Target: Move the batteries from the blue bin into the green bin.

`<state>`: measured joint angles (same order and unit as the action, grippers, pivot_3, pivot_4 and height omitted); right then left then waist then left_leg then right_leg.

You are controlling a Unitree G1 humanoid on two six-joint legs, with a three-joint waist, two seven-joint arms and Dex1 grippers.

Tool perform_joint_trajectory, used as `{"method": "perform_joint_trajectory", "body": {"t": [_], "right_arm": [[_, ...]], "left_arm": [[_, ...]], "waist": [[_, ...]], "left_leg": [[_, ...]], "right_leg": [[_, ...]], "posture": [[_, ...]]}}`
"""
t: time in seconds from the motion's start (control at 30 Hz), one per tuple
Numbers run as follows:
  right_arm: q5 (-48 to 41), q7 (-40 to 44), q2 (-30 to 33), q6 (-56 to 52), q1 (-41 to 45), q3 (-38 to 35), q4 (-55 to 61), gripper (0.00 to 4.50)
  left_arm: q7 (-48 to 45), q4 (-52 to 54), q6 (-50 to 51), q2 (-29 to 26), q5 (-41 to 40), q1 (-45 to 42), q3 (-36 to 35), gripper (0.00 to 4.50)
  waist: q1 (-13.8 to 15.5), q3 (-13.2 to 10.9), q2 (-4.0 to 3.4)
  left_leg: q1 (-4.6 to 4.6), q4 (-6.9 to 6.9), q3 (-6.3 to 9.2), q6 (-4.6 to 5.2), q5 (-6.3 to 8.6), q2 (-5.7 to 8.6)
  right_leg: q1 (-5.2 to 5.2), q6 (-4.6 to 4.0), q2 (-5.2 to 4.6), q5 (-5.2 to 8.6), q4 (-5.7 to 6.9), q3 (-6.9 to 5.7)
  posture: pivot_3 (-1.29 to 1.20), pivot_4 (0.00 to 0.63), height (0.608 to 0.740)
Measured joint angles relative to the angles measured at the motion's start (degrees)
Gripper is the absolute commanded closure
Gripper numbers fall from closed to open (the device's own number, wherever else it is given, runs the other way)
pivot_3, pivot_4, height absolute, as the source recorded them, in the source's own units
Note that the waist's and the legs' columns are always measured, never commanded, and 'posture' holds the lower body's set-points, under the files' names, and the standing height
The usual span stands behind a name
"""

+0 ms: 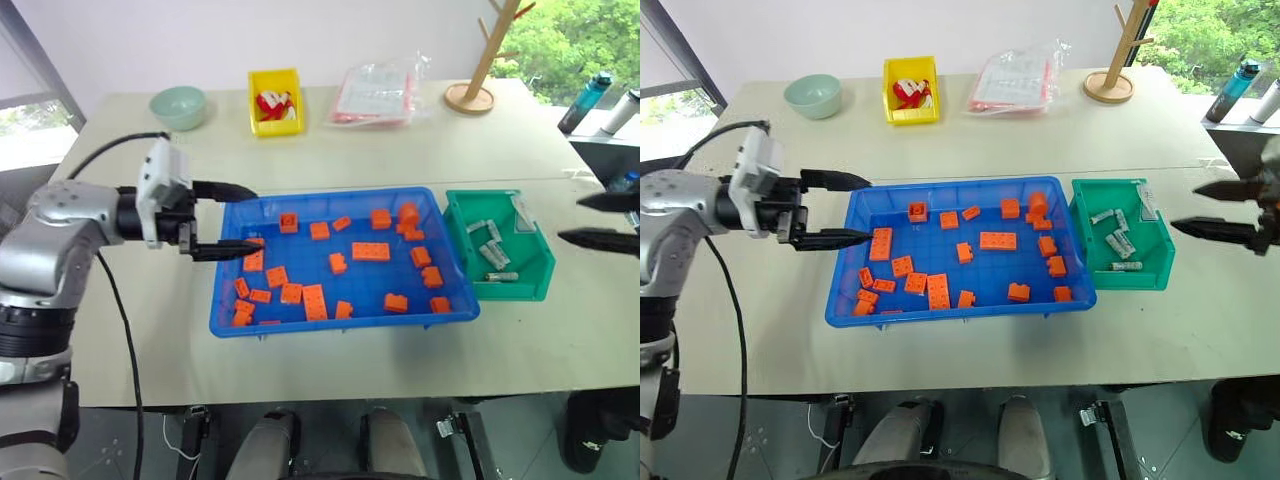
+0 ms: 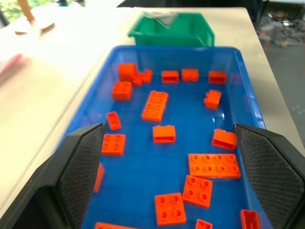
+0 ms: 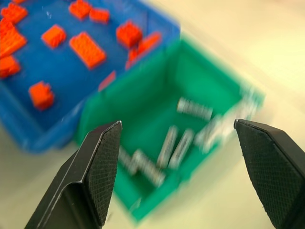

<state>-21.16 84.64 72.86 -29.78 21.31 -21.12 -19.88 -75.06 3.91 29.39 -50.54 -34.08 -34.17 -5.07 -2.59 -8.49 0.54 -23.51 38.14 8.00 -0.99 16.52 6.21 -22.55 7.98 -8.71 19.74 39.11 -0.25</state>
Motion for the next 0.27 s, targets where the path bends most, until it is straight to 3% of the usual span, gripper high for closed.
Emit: {"method": "perform_joint_trajectory", "body": {"t": [0.27], "right_arm": [[-0.6, 0.0, 0.0, 1.8, -1.0, -0.8, -4.0, 0.63]], "left_arm": [[-1.0, -2.1, 4.9, -4.9, -3.9, -0.8, -5.5, 0.00]], "waist": [[0.1, 0.0, -0.08]], "left_leg": [[0.02, 0.03, -0.01, 0.00, 0.00, 0.01]], "right_leg": [[0.01, 0.00, -0.02, 0.00, 0.00, 0.00]], "posture": [[0.00, 0.150, 0.719]]}}
